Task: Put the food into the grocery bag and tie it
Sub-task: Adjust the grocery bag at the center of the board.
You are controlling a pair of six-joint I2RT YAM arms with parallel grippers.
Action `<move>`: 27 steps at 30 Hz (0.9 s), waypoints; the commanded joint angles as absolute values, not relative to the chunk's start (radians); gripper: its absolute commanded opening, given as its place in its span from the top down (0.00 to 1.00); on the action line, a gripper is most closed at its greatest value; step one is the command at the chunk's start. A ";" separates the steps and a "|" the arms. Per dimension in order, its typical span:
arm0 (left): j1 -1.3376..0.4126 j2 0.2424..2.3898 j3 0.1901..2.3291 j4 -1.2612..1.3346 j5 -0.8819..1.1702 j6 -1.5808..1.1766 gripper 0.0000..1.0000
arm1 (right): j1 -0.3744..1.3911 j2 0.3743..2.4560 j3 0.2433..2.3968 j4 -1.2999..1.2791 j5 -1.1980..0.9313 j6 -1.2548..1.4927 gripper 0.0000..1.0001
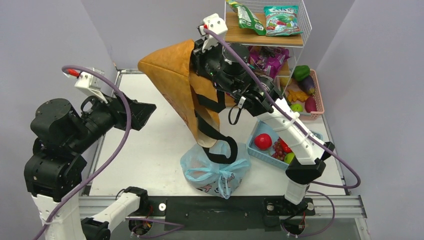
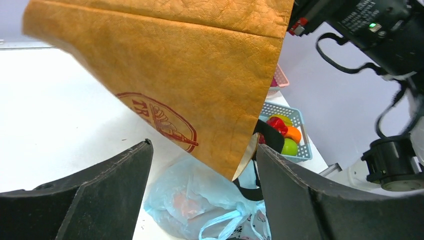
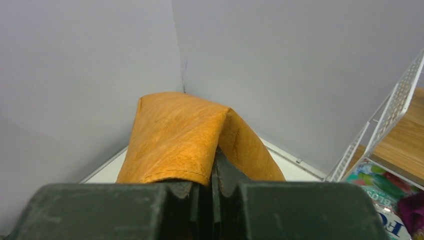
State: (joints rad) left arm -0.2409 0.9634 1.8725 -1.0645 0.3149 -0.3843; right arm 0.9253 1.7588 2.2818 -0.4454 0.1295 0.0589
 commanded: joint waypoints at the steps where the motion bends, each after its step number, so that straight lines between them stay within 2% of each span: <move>1: -0.241 0.980 1.816 -1.019 0.249 -0.391 0.26 | 0.977 1.792 2.406 -0.496 0.302 -0.011 1.00; 8: -0.364 0.977 1.660 -0.887 0.118 -0.421 0.25 | 0.988 1.878 2.459 -0.694 0.369 0.069 1.00; 14: -0.585 0.984 1.540 -0.748 -0.006 -0.398 0.24 | 0.984 1.910 2.438 -0.786 0.308 0.113 1.00; 18: -0.802 1.038 1.518 -0.733 -0.227 -0.341 0.24 | 0.981 1.902 2.416 -0.792 0.283 0.124 1.00; 20: -0.867 1.072 1.530 -0.746 -0.386 -0.331 0.27 | 0.978 1.901 2.415 -0.795 0.280 0.126 1.00; 23: -0.890 1.099 1.548 -0.765 -0.494 -0.347 0.37 | 0.976 1.894 2.406 -0.797 0.275 0.128 1.00; 27: -0.891 1.087 1.529 -0.758 -0.580 -0.349 0.41 | 0.967 1.878 2.390 -0.798 0.248 0.142 1.00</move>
